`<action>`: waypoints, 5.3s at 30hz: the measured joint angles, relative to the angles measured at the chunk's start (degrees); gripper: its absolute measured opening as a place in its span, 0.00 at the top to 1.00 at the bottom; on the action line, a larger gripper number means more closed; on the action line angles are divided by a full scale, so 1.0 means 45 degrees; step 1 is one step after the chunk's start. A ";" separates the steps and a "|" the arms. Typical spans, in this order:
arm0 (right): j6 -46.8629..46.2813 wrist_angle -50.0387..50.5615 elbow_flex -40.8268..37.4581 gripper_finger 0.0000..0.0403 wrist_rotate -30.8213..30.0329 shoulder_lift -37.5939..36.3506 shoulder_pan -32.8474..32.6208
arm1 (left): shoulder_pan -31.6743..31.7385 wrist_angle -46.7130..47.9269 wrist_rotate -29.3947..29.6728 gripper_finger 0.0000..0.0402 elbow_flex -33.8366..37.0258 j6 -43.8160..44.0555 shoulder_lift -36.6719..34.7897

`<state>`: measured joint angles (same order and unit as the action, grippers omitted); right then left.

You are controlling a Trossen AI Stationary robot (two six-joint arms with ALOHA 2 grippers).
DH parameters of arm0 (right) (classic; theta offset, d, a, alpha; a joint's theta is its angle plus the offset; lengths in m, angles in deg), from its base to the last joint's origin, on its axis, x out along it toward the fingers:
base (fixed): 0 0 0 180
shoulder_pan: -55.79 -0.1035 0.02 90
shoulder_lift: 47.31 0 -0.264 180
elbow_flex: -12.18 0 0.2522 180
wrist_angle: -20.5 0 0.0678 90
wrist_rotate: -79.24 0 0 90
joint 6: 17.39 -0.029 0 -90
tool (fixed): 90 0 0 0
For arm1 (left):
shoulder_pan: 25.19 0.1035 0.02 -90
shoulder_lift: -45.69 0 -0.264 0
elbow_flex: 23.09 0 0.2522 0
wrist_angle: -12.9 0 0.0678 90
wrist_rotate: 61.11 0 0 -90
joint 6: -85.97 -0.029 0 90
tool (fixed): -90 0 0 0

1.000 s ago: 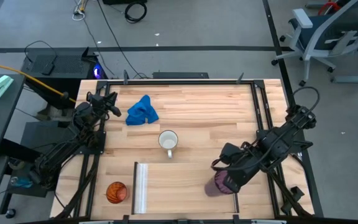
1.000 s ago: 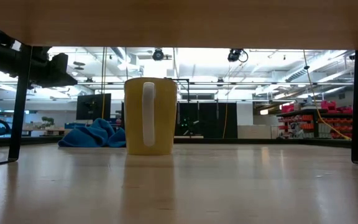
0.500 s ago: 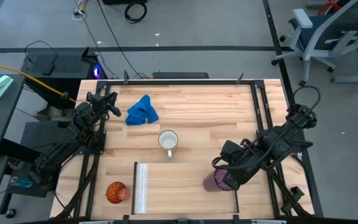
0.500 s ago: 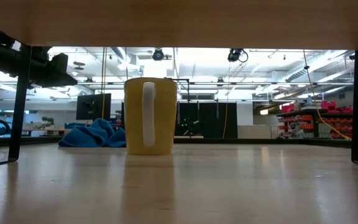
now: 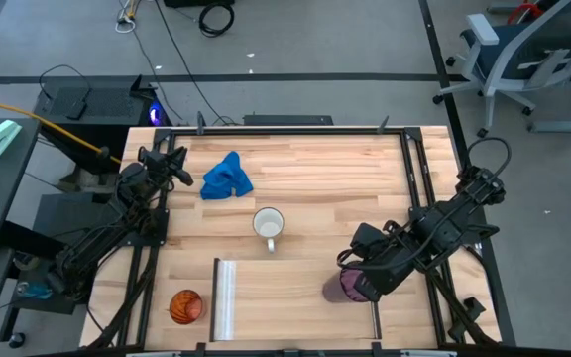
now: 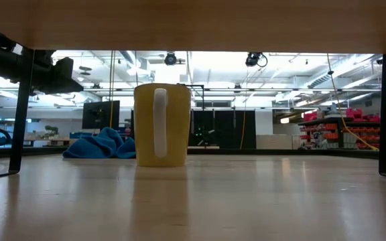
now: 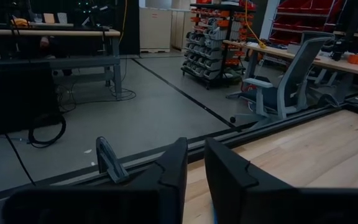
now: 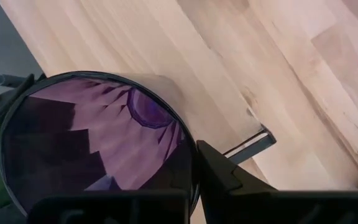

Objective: Stack small to large cups/mugs on shelf
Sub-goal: Put the purple cup on the shelf, then put the yellow mug on the shelf

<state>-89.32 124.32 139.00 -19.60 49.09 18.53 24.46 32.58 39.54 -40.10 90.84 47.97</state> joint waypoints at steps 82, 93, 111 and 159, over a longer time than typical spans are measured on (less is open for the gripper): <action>0.0723 -0.0976 0.0131 0.76 -0.1923 -0.1249 -0.0702 | -0.0003 0.0092 0.0000 0.77 0.0001 -0.0016 0.0000; 0.2782 -0.0011 0.0063 0.78 -0.5998 -0.3015 0.0063 | -0.0005 0.0083 0.0000 0.81 0.0004 0.0004 0.0000; 0.5267 -0.0029 -0.3808 0.86 -0.8450 -0.5410 0.6237 | 0.0000 -0.0015 0.0000 0.82 0.0001 0.0400 0.0000; 0.2299 -1.3571 -2.1794 0.86 -1.3979 -1.1366 0.3910 | -0.0805 -0.3994 -0.7090 0.84 0.0019 0.5556 -0.0010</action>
<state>-78.97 63.25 40.93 -82.51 -2.05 36.12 20.84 14.60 7.64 -40.01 115.84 47.93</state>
